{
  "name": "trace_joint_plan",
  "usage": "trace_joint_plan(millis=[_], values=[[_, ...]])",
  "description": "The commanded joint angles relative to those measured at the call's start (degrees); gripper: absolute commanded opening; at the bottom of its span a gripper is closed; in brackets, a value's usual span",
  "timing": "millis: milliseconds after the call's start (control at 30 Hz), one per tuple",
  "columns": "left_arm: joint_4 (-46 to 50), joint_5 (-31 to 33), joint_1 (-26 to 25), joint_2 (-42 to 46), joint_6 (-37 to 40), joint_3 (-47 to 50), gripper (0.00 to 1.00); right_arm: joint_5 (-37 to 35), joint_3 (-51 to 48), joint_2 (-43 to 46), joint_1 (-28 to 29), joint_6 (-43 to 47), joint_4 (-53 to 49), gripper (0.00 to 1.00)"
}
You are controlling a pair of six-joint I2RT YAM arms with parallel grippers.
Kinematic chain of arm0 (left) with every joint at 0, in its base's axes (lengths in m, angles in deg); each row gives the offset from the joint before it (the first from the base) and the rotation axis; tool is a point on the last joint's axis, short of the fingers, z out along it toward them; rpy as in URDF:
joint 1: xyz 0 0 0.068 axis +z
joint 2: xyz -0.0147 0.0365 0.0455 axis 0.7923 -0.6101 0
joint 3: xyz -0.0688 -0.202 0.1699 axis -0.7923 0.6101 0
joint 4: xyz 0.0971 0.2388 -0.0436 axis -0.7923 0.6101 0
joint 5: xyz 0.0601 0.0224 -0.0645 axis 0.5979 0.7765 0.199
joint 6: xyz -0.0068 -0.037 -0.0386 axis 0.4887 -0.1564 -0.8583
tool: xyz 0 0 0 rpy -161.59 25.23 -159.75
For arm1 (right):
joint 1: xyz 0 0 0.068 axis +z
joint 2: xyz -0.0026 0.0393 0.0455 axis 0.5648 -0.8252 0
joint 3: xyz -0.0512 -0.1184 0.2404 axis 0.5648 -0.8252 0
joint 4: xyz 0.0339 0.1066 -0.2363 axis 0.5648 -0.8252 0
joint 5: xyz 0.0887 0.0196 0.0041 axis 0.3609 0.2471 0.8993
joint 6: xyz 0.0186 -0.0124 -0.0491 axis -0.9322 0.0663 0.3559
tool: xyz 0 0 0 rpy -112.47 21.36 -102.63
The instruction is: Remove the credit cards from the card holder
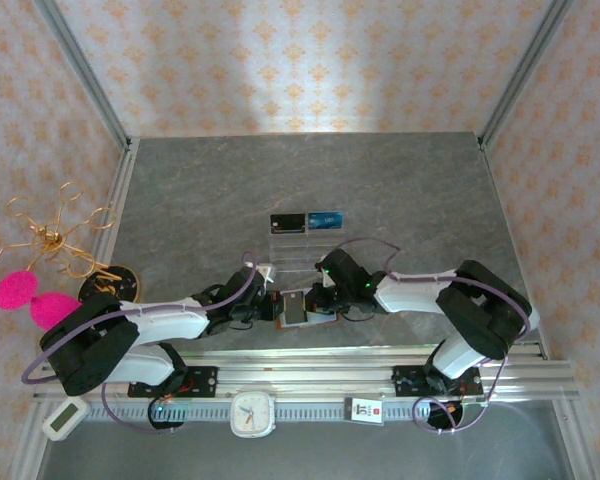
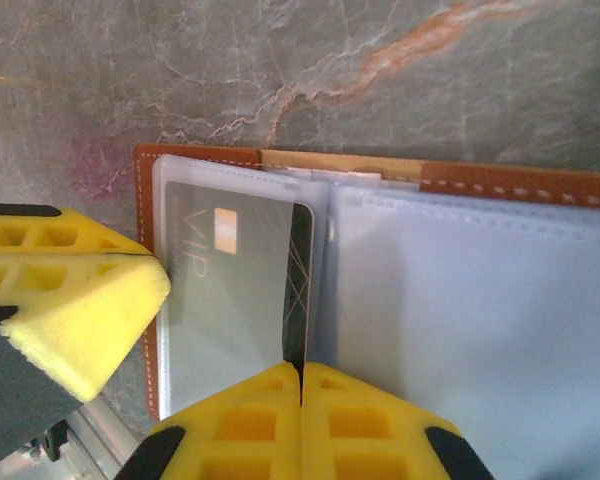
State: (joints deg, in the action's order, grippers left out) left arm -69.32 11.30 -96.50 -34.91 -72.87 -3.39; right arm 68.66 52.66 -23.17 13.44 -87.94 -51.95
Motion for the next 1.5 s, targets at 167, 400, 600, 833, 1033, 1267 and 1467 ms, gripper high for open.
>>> trace_joint_plan(millis=[167,400,600,833,1033,1267,1467], values=[[2.32,-0.08,1.36,1.3,0.64,1.02,0.0,-0.95,0.37,4.21,-1.43,-0.69,-8.1,0.0],[2.14,-0.96,1.64,5.18,0.86,-0.76,0.0,-3.36,-1.77,5.79,-1.43,0.86,-7.07,0.0],[0.05,-1.19,-2.41,-0.37,1.2,-5.0,0.0,-3.41,-2.55,4.62,-1.43,1.4,-4.41,0.0],[-0.31,-0.56,-2.49,-6.32,0.99,-3.65,0.0,-3.94,-3.85,4.97,-1.43,1.08,-3.07,0.03],[-0.24,-0.97,-2.5,-7.78,1.38,-3.19,0.0,-2.22,-4.44,3.6,-1.69,0.71,-0.37,0.23],[1.53,-1.77,-2.42,-8.69,2.59,-3.45,0.0,-0.44,-4.17,2.66,-1.78,0.95,2.39,0.19],[1.36,-1.43,-1.5,-7.05,2.27,-2.66,0.0,-4.5,-6.97,8.13,-4.46,1.38,-1.35,0.0]])
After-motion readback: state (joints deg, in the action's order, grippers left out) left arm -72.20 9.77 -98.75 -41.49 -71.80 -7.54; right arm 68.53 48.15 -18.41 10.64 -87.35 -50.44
